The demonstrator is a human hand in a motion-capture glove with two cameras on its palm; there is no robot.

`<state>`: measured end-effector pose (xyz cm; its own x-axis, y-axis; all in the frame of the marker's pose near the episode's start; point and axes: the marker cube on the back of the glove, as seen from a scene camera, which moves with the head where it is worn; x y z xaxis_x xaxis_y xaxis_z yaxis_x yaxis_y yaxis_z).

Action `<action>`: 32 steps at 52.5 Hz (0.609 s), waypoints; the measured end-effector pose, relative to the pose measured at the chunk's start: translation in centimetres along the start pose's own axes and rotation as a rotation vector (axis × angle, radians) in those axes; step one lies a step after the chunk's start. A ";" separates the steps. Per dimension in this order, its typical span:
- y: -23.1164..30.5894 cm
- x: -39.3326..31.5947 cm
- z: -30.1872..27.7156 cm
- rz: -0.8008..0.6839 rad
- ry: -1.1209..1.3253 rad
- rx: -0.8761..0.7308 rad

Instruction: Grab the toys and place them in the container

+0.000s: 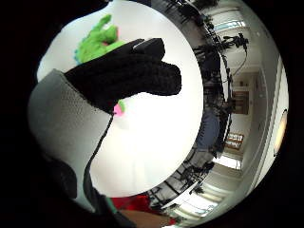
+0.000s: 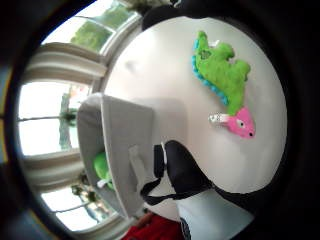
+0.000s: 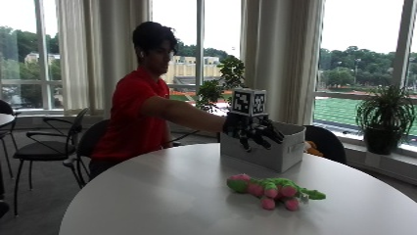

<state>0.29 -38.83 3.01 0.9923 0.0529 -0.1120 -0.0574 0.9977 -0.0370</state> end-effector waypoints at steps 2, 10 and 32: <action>-0.9 0.0 0.3 0.004 -0.005 -0.002; -3.8 0.2 1.2 0.015 0.014 -0.003; -9.9 1.7 7.7 0.054 0.010 -0.088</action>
<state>3.37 -48.25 10.86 0.9864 0.1056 -0.1259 -0.1206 0.9857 -0.1181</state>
